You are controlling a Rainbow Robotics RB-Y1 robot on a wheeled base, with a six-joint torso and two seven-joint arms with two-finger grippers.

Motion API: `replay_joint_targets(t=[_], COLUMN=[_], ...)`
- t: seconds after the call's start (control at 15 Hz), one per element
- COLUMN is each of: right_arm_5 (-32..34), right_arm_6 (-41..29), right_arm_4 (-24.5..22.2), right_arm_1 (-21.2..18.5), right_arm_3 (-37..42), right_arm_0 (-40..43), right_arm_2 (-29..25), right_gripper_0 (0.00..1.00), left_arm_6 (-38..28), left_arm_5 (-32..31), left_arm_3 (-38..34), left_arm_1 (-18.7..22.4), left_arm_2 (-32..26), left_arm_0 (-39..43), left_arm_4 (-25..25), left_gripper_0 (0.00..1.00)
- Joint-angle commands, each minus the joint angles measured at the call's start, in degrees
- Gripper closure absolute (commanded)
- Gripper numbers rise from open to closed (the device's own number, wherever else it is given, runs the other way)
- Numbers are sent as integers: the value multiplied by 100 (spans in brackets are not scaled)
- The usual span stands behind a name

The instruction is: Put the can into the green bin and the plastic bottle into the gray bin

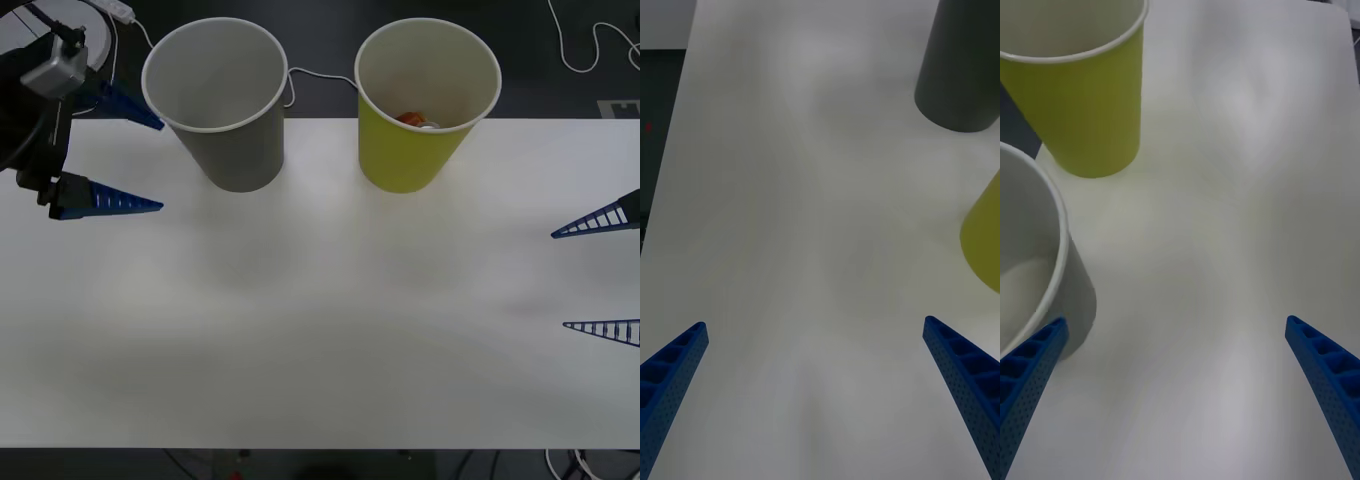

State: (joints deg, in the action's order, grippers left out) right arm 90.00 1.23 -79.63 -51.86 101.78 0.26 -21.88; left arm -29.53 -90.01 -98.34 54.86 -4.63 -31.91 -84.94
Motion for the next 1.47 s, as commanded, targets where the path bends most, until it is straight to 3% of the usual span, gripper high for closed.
replay_joint_targets(t=[0.07, 0.8, 1.13, 1.47], right_arm_5=[0, 0, 0, 0], right_arm_6=[0, 0, 0, 0], right_arm_4=[0, 0, 0, 0], right_arm_1=[0, 0, 0, 0], right_arm_3=[0, 0, 0, 0], right_arm_0=[0, 0, 0, 0], right_arm_2=[0, 0, 0, 0], right_gripper_0=[0, 0, 0, 0], left_arm_6=[773, 2628, 3050, 3182], left_arm_5=[1, 10, 37, 1], left_arm_3=[-1, 17, 8, 17], left_arm_1=[-1, -28, -406, -441], left_arm_2=[-144, -618, -1032, -1058], left_arm_0=[458, 1768, 2251, 2374], left_arm_4=[21, 48, -75, -84], left_gripper_0=[0, 0, 0, 0])
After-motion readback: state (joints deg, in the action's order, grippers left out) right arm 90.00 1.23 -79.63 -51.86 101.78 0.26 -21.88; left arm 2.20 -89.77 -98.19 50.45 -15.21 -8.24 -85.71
